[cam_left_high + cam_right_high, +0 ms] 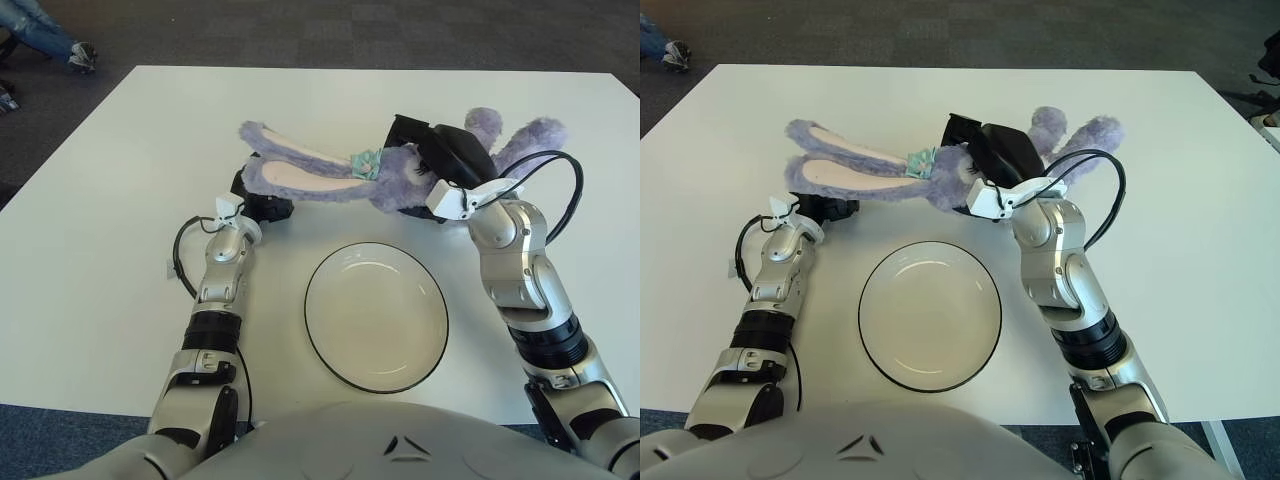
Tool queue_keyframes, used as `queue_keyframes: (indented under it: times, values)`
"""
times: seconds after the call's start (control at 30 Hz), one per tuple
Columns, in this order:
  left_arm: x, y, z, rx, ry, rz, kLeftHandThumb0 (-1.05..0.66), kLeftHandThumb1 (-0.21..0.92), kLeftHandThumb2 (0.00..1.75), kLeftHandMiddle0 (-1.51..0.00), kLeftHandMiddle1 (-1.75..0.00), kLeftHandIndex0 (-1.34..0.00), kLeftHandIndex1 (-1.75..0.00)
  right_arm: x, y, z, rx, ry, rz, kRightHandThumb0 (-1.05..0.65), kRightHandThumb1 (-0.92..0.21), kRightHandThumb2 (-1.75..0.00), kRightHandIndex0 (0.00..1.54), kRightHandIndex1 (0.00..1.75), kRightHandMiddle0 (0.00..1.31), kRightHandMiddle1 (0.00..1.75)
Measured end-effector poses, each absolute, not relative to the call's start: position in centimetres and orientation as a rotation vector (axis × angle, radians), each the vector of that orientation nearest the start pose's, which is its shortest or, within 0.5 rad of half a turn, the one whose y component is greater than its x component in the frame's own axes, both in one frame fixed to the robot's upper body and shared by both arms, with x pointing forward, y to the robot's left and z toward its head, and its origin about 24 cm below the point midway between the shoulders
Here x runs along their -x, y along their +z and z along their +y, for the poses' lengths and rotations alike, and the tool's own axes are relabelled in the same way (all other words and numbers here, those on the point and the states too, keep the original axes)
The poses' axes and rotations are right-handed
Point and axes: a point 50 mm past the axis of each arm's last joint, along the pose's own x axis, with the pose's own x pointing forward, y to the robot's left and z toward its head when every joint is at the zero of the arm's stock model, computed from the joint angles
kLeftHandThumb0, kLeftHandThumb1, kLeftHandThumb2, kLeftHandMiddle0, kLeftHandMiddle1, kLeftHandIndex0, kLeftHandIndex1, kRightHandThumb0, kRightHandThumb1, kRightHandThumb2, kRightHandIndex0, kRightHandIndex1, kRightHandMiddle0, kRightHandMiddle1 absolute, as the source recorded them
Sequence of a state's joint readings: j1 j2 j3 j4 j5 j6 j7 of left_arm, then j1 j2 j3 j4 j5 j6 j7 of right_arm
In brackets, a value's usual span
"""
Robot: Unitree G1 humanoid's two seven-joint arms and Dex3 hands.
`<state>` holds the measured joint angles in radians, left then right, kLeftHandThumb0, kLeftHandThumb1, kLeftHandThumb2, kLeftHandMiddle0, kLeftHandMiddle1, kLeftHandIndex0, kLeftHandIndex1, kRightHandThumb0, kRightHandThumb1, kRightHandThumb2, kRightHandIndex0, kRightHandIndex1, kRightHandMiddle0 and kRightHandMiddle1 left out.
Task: Put the doll into the plate.
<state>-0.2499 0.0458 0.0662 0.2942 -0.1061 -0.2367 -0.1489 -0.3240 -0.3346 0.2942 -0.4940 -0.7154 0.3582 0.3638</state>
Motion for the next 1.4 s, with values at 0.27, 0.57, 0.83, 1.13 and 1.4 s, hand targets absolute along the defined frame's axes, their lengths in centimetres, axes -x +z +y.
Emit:
queue_keyframes:
  times: [0.27,0.57,0.83,1.13,1.4]
  values:
    - [-30.0,6.1,15.1,0.051,-0.133,-0.189,-0.43,0.47,1.12,-1.19,-1.75,-0.49,-1.75,-25.3,18.4,-10.3,0.969,0.362,-0.398,0.0,-0.02,-1.51,0.99,1.29,0.66,1.75]
    - [-30.2,6.2,15.1,0.051,-0.135,-0.194,-0.44,0.44,1.15,-1.19,-1.75,-0.51,-1.75,-24.4,18.6,-10.1,0.95,0.384,-0.451,0.0,-0.03,-1.57,0.89,1.53,0.61,1.75]
    - [-30.2,6.0,15.1,0.049,-0.137,-0.189,-0.44,0.43,1.18,-1.19,-1.75,-0.52,-1.75,-23.3,18.6,-10.2,0.871,0.451,-0.457,0.0,-0.04,-1.6,0.82,1.67,0.6,1.74]
    - [-30.3,6.0,15.1,0.047,-0.137,-0.187,-0.44,0.44,1.16,-1.19,-1.75,-0.52,-1.75,-22.8,18.6,-10.2,0.802,0.507,-0.478,0.0,-0.06,-1.59,0.82,1.67,0.59,1.75]
    - [-30.4,6.0,15.1,0.048,-0.138,-0.187,-0.43,0.46,1.14,-1.18,-1.75,-0.5,-1.75,-21.7,18.8,-10.3,0.759,0.577,-0.508,0.0,-0.07,-1.6,0.8,1.71,0.58,1.75]
